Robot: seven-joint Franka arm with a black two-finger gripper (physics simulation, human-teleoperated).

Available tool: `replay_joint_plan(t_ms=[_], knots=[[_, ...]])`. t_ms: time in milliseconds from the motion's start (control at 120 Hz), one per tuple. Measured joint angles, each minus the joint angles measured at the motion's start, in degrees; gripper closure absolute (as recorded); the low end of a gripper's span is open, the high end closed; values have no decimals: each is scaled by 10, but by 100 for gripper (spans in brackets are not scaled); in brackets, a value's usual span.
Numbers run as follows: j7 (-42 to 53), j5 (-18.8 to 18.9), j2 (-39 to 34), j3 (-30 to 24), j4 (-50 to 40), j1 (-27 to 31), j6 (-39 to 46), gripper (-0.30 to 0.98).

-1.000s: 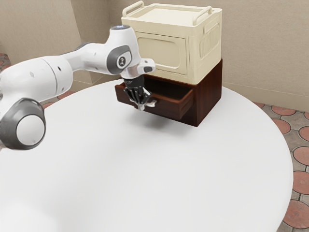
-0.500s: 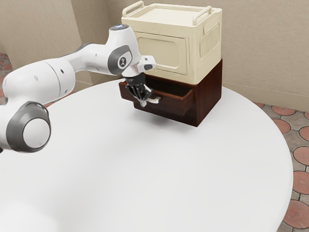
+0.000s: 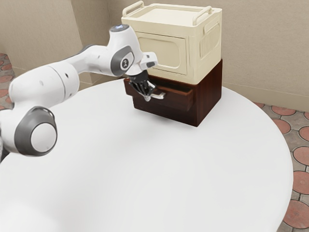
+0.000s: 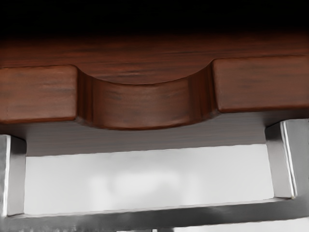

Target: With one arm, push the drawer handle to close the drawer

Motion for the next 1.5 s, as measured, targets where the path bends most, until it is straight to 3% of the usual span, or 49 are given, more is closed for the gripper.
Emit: replay_joint_plan(t_ms=[1500], knots=[[-14, -1, 87, 1, 110, -19, 81, 77]])
